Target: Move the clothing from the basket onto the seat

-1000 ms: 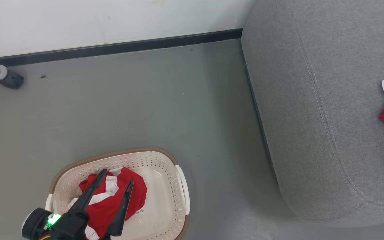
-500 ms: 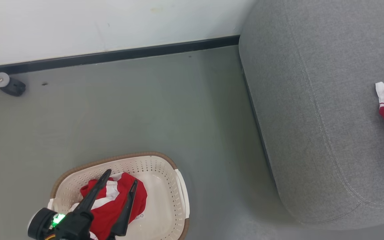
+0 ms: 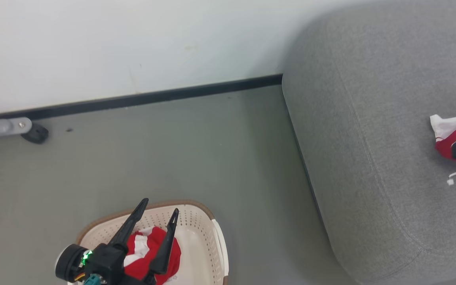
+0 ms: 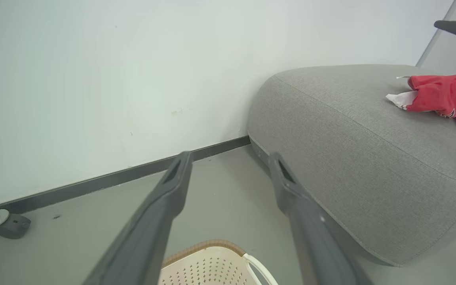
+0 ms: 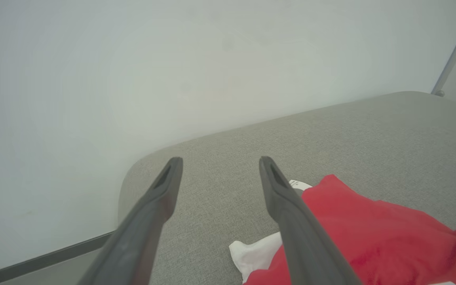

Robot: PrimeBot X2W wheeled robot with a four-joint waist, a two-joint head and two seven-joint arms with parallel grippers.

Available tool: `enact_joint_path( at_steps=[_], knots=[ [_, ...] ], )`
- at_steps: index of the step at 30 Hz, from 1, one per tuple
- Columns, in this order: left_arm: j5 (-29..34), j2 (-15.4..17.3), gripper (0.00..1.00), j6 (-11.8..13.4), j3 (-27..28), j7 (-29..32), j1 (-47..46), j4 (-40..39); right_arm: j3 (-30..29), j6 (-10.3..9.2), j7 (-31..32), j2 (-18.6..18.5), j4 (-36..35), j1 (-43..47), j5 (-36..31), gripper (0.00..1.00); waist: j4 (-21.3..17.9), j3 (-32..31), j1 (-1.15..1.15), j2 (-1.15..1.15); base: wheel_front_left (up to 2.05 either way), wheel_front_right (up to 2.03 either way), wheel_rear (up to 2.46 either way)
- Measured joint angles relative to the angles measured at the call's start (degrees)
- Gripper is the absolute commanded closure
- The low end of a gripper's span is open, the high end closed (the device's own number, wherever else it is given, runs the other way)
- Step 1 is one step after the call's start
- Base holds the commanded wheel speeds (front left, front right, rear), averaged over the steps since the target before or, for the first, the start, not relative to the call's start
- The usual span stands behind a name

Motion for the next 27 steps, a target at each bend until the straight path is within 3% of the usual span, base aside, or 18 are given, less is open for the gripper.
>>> enact_joint_path(
  at_steps=[5,13,27],
  knots=[
    [-0.2,-1.9,0.00,0.0,0.3,0.0,-0.2,2.4,1.3,1.35,-0.1,0.8,-5.0,4.9,-0.8,0.00,0.4,-3.4,-0.01,0.00,0.00,0.00,0.00],
    [-1.4,-4.5,0.00,0.2,0.6,0.0,0.1,5.8,3.7,2.90,-0.1,2.6,-19.2,15.9,-3.0,0.00,1.4,-9.4,-0.01,-0.01,0.00,0.00,0.00],
    [-1.6,-6.4,0.00,1.8,0.8,0.0,2.7,8.2,7.5,3.90,-0.1,3.5,-39.3,35.7,-2.4,0.00,4.4,-17.3,-0.02,-0.01,0.00,0.00,0.00]
  ],
)
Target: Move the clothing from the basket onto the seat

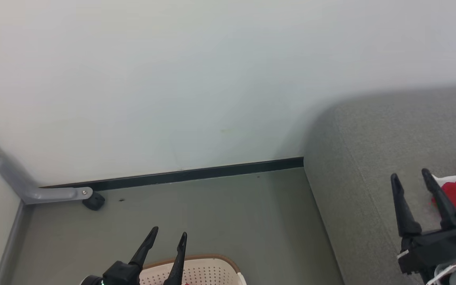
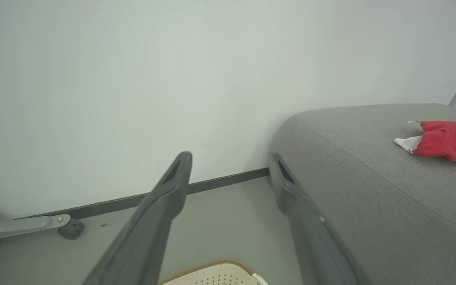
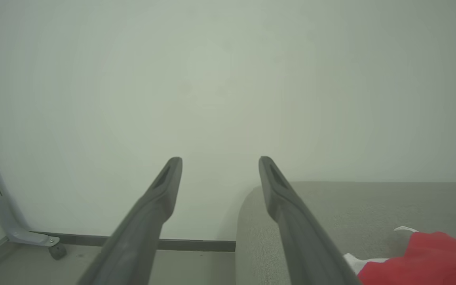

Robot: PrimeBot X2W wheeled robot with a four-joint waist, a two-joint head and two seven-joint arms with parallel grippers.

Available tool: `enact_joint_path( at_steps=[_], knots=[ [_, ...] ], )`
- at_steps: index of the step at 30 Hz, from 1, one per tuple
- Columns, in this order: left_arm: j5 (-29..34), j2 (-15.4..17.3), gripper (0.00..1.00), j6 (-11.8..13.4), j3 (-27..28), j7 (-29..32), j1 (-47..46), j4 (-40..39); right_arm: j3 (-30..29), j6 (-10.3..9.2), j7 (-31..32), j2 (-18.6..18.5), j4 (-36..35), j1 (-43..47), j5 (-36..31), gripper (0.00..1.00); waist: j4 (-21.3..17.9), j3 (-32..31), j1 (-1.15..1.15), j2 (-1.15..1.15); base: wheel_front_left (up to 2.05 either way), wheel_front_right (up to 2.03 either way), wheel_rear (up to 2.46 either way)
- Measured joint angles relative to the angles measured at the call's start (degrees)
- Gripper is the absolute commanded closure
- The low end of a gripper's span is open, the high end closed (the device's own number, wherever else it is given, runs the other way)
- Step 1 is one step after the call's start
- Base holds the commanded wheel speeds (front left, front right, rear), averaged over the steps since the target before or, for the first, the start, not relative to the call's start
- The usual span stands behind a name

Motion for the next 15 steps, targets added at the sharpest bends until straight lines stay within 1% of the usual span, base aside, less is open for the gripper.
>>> enact_joint_path(
  at_steps=[3,8,15],
  knots=[
    [0.0,-0.2,0.00,0.8,0.2,0.0,0.1,0.1,0.7,0.00,0.0,0.1,-3.5,3.8,0.1,0.00,1.2,-0.9,0.00,0.00,0.00,0.00,0.00],
    [0.1,-0.4,0.00,1.4,0.6,0.0,0.2,0.2,2.2,0.00,0.0,0.8,-8.0,8.4,0.4,0.00,3.2,-1.9,0.00,0.00,0.00,0.00,0.00],
    [0.3,-0.6,0.00,2.9,1.2,0.0,0.6,0.8,3.8,0.00,0.0,2.6,-11.3,14.4,0.3,0.00,6.1,-2.7,0.01,0.00,0.00,0.00,0.00]
  ],
)
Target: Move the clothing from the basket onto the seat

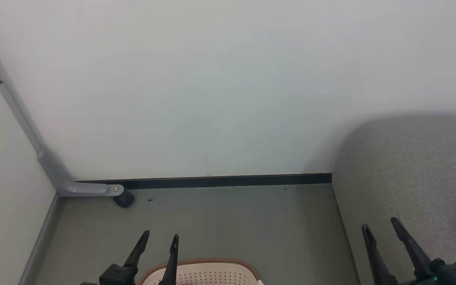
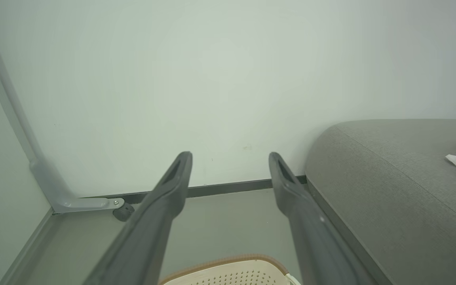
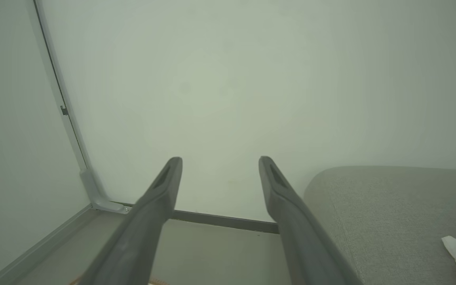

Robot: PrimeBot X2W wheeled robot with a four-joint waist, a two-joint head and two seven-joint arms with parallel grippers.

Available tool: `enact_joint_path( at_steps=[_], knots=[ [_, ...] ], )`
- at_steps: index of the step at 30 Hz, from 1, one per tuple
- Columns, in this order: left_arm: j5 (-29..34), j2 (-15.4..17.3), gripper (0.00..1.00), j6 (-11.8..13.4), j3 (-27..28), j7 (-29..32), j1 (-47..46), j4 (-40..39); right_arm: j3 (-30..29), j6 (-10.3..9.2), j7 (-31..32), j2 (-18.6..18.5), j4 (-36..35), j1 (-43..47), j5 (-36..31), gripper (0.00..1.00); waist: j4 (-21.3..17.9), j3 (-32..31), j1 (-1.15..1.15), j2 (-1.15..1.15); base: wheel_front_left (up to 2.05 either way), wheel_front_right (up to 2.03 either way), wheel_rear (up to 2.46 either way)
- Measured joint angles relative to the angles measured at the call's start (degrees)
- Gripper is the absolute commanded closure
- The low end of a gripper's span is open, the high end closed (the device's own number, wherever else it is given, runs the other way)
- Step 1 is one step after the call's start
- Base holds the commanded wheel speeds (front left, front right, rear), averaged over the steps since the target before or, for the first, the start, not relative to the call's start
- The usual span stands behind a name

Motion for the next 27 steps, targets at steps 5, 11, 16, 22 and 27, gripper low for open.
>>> enact_joint_path(
  at_steps=[5,11,16,22,27],
  knots=[
    [0.4,0.0,0.00,1.0,0.7,0.0,0.1,0.5,0.8,-0.10,0.0,1.5,-0.7,2.2,-0.9,0.00,2.2,-0.2,0.00,0.00,0.00,0.00,0.00],
    [0.7,-0.1,0.00,2.0,1.1,0.0,0.1,0.6,1.4,-0.59,0.0,3.0,-1.0,3.5,-1.3,0.00,5.1,-0.3,0.01,0.00,0.00,0.00,0.00],
    [1.9,-0.2,0.00,3.0,2.0,0.0,0.4,0.7,2.5,-1.30,0.0,4.0,-1.0,4.4,-2.4,0.00,7.3,-0.2,0.01,0.00,0.00,0.00,0.00],
    [2.0,-0.2,0.00,3.6,2.8,0.0,0.7,1.1,2.7,-1.76,0.0,4.9,-0.5,4.4,-3.0,0.00,9.2,-0.1,0.01,0.01,0.00,0.00,0.00],
    [2.0,-0.2,0.00,4.0,3.5,0.0,1.9,1.5,3.6,-2.02,0.0,5.2,0.8,4.6,-4.3,0.00,9.6,0.0,0.01,0.01,0.00,0.00,0.00]
  ],
)
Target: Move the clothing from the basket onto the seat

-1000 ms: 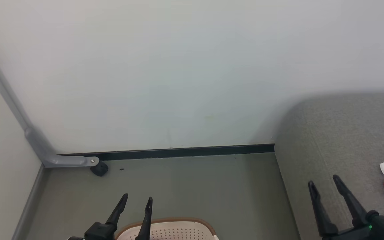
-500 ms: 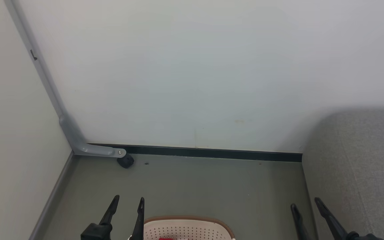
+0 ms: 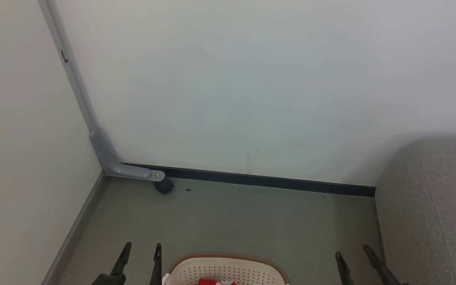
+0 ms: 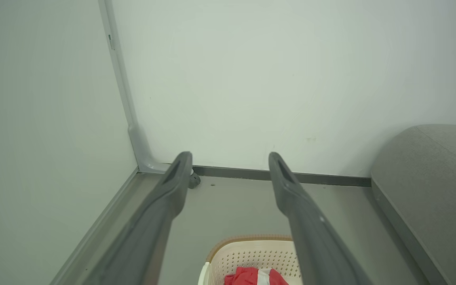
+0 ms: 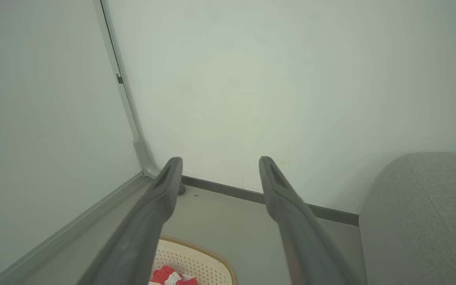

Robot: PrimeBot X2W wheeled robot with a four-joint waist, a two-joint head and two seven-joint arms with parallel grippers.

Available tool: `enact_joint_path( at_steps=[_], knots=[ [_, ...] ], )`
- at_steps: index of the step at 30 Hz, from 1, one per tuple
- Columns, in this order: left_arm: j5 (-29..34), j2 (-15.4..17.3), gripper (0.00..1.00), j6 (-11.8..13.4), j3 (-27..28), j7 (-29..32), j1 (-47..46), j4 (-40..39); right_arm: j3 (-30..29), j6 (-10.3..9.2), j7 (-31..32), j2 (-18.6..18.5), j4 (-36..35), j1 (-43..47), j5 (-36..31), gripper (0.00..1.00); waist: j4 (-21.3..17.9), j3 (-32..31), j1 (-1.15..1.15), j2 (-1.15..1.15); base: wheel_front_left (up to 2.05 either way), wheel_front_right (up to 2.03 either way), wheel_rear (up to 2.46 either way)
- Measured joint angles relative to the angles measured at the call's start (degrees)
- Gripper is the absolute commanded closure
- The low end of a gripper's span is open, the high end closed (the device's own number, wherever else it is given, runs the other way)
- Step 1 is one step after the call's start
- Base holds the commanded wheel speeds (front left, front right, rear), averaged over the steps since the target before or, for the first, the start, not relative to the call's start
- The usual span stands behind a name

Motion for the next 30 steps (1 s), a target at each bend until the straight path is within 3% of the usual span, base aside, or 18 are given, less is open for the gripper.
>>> enact_joint_path(
  at_steps=[13,21,30],
  knots=[
    [0.0,-0.1,0.00,-0.1,0.2,0.0,0.5,0.9,-0.3,-0.10,0.0,0.4,1.0,0.5,-0.1,0.00,-0.4,0.3,0.00,0.00,0.00,0.00,0.00],
    [0.4,-0.1,0.00,-0.6,-0.2,0.0,0.5,1.3,-2.5,-2.09,0.0,1.3,2.2,0.5,0.0,0.00,-0.7,0.4,0.00,0.00,0.00,0.00,0.00],
    [0.5,-0.1,0.00,-0.7,-0.2,0.0,0.5,1.4,-2.8,-2.08,0.0,1.4,3.0,0.5,0.0,0.00,-0.9,0.4,0.00,0.00,0.00,0.00,0.00]
  ],
)
